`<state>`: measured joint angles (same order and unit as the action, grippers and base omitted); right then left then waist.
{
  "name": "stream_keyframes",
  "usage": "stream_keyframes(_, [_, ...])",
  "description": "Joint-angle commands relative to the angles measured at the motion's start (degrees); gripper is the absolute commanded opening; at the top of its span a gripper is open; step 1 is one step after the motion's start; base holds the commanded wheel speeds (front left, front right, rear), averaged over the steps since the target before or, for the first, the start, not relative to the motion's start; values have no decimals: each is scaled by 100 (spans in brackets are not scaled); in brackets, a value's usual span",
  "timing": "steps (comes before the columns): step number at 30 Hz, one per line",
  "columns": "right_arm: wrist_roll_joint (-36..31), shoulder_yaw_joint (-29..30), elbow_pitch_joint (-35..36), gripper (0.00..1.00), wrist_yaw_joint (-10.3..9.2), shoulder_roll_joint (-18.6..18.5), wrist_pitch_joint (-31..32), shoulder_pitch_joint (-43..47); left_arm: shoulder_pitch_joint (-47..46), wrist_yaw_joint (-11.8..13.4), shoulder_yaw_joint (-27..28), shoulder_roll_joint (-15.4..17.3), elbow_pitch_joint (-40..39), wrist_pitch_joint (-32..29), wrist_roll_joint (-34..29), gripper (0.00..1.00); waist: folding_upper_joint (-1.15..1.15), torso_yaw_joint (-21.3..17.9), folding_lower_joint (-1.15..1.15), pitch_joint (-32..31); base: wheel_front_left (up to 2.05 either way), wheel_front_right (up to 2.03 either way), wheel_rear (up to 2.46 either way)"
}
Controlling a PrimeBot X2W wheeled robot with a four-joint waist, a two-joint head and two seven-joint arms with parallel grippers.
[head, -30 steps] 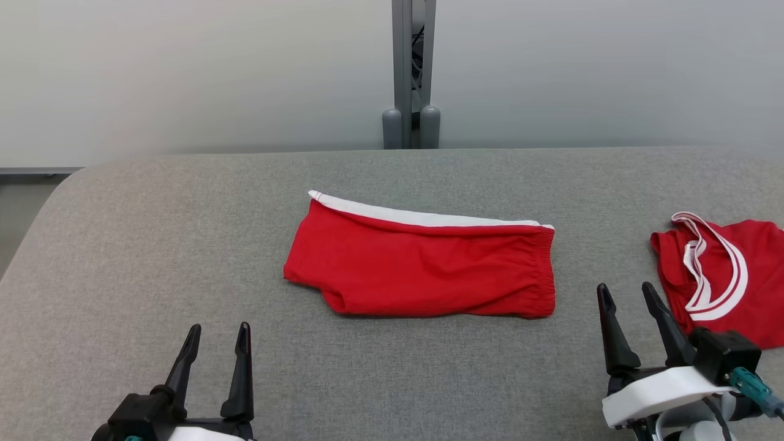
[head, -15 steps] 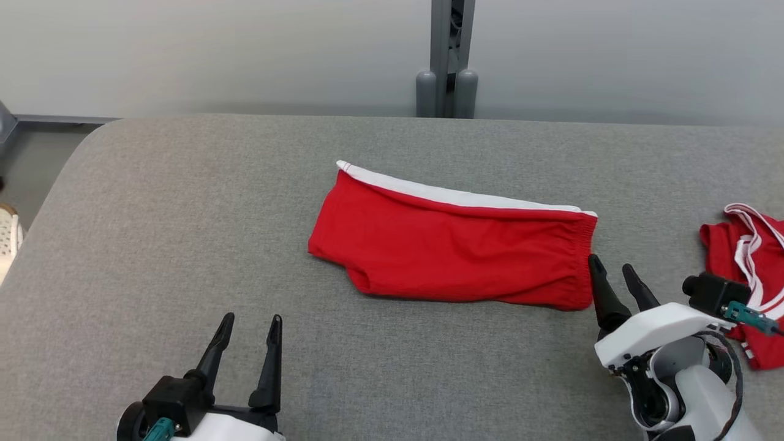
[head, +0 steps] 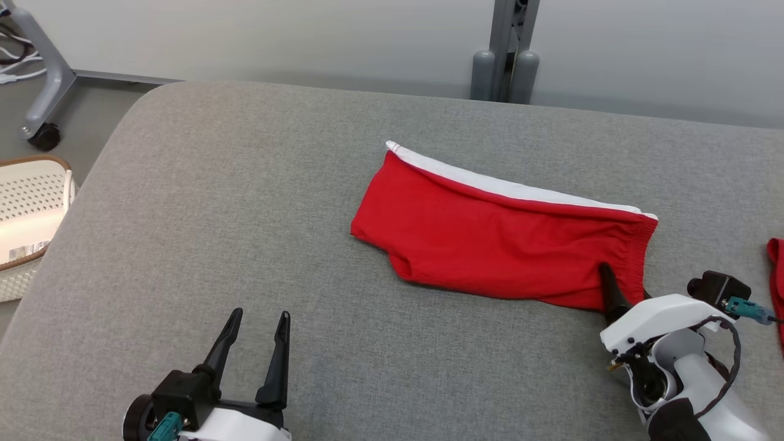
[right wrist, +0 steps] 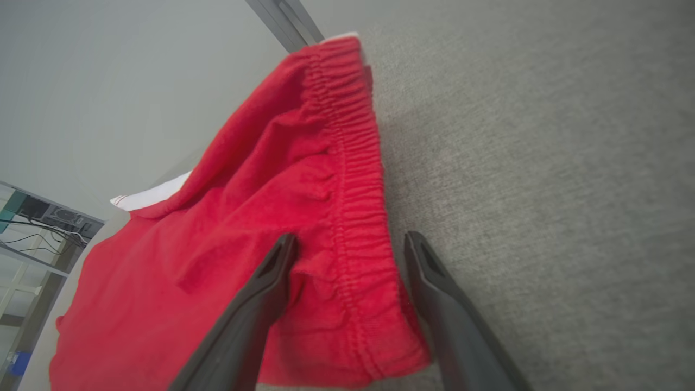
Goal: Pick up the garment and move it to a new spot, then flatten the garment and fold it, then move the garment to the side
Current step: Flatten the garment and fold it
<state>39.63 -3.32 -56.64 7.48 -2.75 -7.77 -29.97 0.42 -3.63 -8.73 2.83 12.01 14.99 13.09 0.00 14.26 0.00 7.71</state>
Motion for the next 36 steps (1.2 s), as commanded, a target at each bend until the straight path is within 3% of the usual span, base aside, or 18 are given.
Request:
stream_keyframes(1, [52,15,-58,100,3,-37,-32,-46,-127,-8,6,18,-12,17,-32,100,0,37,0,16,0,0,0])
stream_keyframes(7, [418,-164,-540,100,3,1,-27,-270,-116,-1,-21,18,-59,17,-4,100,0,122,0,76,0,0,0])
stream_keyframes(19, [1038,-871,-672,100,10,24,77,-542,-208,56,-82,18,-39,17,3,100,0,154,0,128,0,0,0])
stream_keyframes(21, [1068,-978,-707,0,10,22,14,-566,-215,61,-87,17,-30,17,-1,100,0,154,0,110,0,0,0])
stream_keyframes(36, [1096,-1295,-919,0,7,-197,-251,-446,-64,58,-85,18,35,17,57,100,0,0,0,-209,0,0,0])
